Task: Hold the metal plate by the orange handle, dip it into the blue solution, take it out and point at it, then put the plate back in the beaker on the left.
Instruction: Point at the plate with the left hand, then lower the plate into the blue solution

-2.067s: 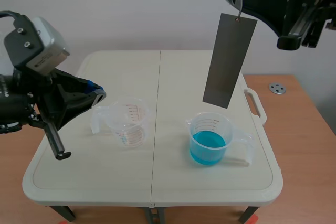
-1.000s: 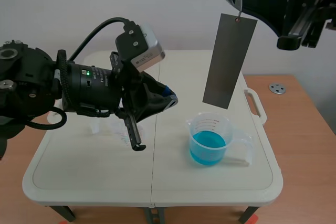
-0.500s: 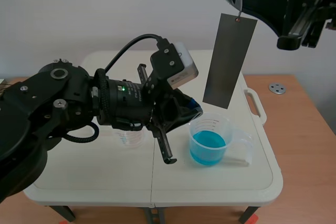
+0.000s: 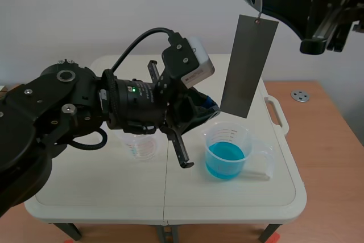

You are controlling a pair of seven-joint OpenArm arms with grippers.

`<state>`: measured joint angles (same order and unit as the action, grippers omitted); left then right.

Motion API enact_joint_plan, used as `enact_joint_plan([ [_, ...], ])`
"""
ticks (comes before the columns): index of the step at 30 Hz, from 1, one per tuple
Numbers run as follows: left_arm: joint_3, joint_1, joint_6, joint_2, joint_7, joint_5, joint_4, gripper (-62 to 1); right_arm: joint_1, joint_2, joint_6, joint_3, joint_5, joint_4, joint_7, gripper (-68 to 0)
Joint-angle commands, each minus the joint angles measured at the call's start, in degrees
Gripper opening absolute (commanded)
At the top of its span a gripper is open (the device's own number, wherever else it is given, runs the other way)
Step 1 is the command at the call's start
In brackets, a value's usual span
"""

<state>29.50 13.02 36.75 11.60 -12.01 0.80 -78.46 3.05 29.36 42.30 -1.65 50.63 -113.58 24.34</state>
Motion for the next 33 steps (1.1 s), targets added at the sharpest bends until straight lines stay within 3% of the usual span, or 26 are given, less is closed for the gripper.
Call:
enact_joint_plan([
  [1,-0.3,0.5,0.0,-0.1,0.6,0.4,-1.0,-57.8,-0.7,0.6,0.4,0.0,0.8,-0.6,-0.9,-66.5],
  [10,-0.4,-0.3,0.0,0.3,0.6,0.2,-1.0,-57.8,-0.7,0.6,0.4,0.0,0.8,-0.6,-0.9,-66.5],
  [16,-4.8,-4.9,0.0,2.1,0.7,0.2,-5.2,-57.8,-0.7,0.6,0.4,0.0,0.8,-0.6,-0.9,-66.5],
  [23,-11.8,-15.7,0.0,7.2,1.3,0.2,-15.9,-57.7,-0.7,0.6,0.4,0.0,0.8,-0.6,-0.9,-66.5],
  [33,-26.6,-37.6,-0.2,15.0,9.1,0.2,-25.4,-57.8,-0.7,0.6,0.4,0.0,0.1,-0.6,-0.9,-66.5],
])
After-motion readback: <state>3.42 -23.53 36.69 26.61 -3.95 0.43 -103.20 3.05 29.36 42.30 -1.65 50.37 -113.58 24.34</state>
